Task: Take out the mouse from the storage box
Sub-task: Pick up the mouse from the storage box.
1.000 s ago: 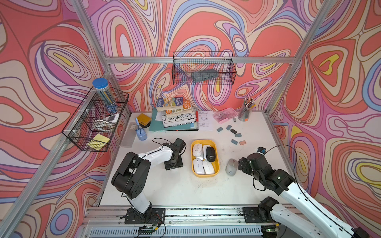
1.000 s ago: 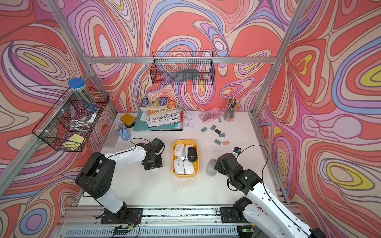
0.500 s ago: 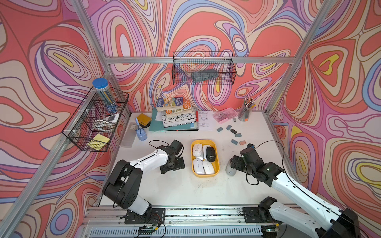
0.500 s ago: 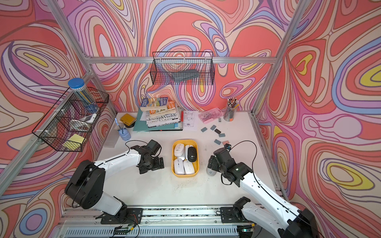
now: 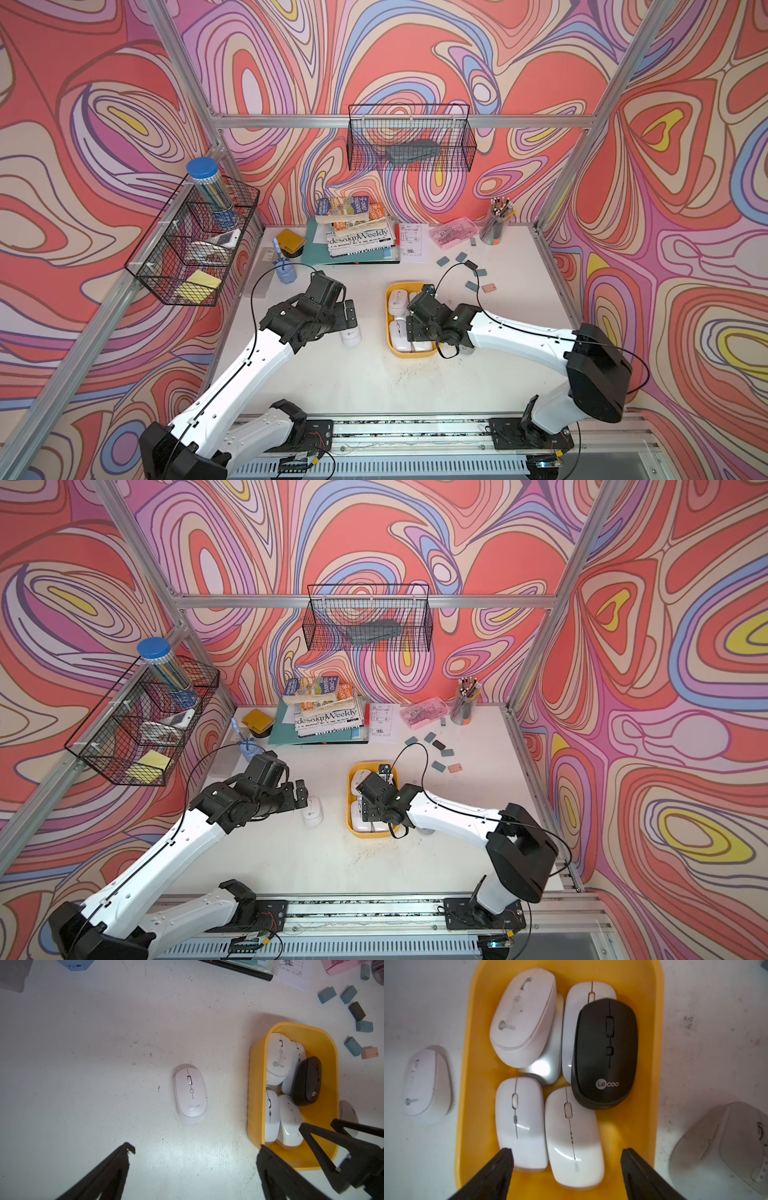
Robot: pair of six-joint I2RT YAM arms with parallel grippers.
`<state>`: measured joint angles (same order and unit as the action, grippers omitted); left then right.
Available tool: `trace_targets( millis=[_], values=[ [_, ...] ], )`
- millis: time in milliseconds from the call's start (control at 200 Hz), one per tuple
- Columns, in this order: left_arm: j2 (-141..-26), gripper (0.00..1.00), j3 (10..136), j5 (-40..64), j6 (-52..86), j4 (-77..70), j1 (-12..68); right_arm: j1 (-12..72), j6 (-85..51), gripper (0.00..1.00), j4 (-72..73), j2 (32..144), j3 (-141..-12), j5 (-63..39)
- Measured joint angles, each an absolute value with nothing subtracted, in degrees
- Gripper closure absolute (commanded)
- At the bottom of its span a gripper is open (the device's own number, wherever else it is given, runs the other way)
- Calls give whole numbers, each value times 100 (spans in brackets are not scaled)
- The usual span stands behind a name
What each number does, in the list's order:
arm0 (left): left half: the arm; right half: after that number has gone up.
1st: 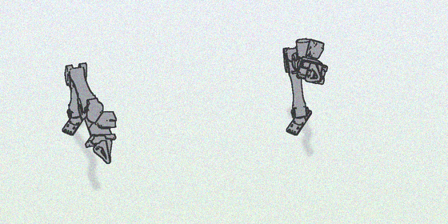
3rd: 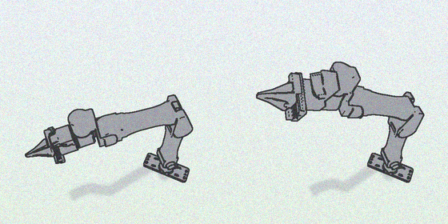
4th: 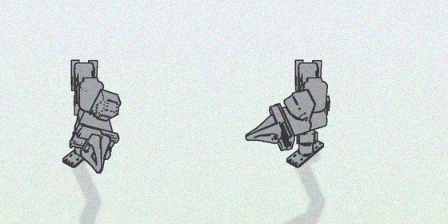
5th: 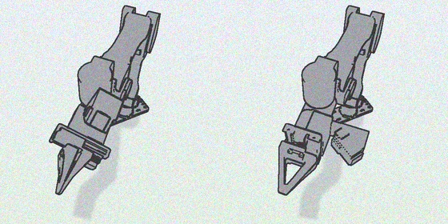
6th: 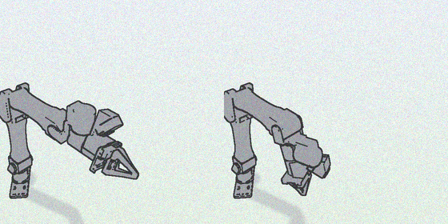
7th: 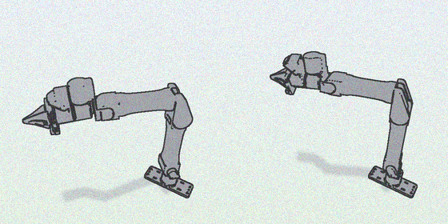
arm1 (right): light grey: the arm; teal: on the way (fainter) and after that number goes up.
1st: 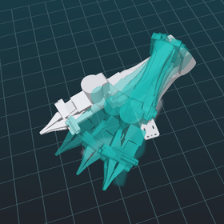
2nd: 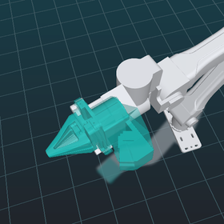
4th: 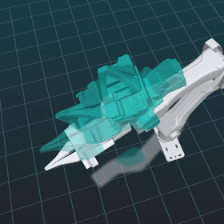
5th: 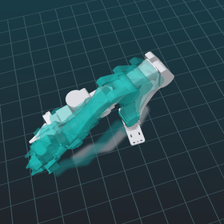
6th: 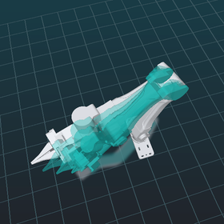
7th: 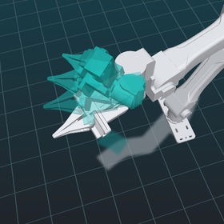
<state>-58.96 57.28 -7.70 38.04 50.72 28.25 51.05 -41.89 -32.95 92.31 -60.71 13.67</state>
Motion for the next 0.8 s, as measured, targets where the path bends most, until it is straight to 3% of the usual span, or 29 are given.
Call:
trace_targets(
  millis=[315, 556, 796],
  values=[
    [-4950, 1, 5660, -993, 3343, 5374, 2825, 5172, -4025, 19, -3828, 10215, -7199, 1380],
    [-4890, 1, 5575, -961, 3144, 5468, 2825, 5175, -3594, 13, -4493, 10300, -7210, 1299],
    [-4890, 1, 5533, -805, 3124, 5463, 2825, 5137, -3321, 16, -4814, 10462, -7236, 1087]
  ],
)
